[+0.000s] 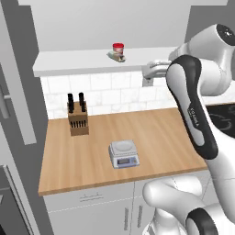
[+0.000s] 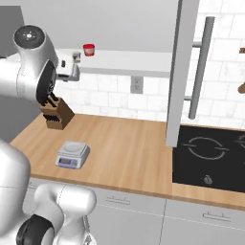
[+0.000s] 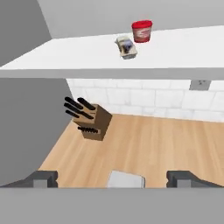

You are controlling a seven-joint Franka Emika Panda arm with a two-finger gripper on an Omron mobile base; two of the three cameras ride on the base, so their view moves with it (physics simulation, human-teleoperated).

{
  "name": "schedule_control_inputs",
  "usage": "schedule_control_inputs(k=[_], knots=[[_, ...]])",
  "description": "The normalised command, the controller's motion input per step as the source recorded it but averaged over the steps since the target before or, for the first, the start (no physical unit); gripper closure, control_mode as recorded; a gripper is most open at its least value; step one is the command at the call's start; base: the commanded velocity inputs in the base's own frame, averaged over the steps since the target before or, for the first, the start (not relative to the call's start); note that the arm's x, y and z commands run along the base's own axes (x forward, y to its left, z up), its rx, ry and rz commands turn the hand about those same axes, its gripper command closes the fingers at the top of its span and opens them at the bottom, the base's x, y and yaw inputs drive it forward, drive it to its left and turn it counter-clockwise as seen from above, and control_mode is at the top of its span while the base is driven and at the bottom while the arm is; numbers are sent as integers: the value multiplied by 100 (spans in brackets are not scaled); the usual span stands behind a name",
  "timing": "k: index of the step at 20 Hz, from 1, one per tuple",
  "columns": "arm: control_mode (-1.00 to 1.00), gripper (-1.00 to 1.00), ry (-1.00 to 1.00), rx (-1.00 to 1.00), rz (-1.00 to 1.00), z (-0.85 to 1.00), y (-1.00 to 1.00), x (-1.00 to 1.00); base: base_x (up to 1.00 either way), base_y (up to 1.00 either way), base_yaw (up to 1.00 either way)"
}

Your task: Pick the bar and place it on the digital scale for weighing, and close the cabinet.

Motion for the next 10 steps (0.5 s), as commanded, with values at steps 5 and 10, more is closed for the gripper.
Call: schedule_control_inputs(k=[5, 10], knots=[[-100, -100, -37, -11, 2, 28, 7, 1, 0, 0, 0], [-100, -100, -15, -3, 0, 9, 13, 22, 0, 0, 0]])
